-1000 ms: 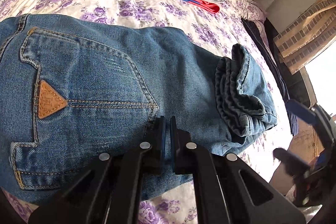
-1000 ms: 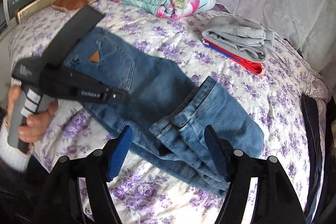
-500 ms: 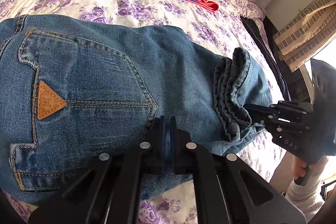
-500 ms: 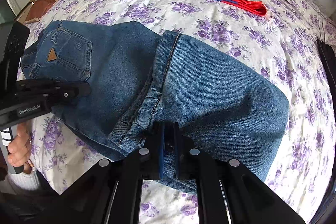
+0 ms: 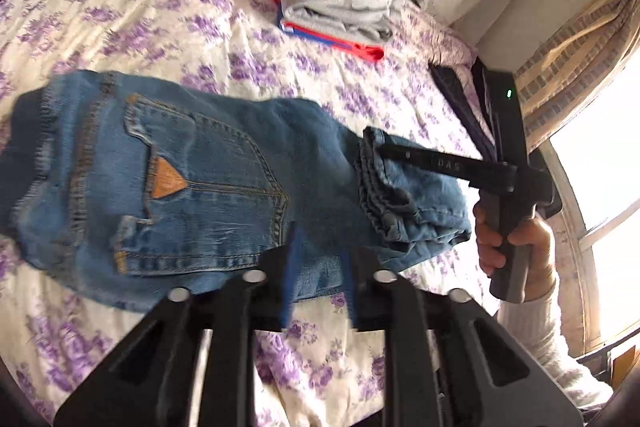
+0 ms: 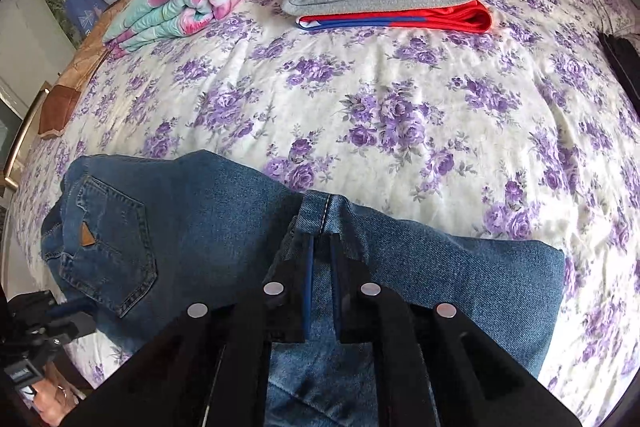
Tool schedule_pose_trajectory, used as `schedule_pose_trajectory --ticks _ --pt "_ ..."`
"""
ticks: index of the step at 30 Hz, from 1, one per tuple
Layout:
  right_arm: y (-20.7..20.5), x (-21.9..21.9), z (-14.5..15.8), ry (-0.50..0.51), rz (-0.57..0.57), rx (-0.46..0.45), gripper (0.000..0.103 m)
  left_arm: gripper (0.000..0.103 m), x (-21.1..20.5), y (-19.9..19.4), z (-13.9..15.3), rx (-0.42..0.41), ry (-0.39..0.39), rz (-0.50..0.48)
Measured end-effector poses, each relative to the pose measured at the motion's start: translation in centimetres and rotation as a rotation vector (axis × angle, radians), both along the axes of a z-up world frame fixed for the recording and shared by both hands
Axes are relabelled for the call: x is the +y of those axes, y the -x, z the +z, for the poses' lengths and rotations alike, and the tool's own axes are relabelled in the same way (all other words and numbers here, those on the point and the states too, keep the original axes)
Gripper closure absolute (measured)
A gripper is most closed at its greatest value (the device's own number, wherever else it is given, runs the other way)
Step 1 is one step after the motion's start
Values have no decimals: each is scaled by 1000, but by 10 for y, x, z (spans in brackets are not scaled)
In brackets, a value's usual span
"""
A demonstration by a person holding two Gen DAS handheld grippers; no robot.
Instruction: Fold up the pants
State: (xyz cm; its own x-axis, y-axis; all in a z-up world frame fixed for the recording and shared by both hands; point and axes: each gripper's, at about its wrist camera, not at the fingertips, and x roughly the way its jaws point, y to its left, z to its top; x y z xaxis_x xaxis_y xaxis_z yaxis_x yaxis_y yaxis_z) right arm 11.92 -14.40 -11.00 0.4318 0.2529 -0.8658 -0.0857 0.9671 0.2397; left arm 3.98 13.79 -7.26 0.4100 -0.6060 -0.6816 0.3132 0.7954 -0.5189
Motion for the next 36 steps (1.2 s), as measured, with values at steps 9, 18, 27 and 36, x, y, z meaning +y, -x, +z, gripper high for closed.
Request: schedule_pose_trajectory --ticks 9,18,27,36 --pt "100 -25 26 -195 -8 -205 68 21 110 27 3 75 120 305" --pt "146 -54 21 -187 -74 -225 68 21 108 8 -54 199 217 417" --pt "163 -61 7 -197 -116 -204 68 52 83 -50 -60 223 3 482" --pt "102 -20 17 -175 37 -155 66 70 48 -3 -11 -81 -240 442"
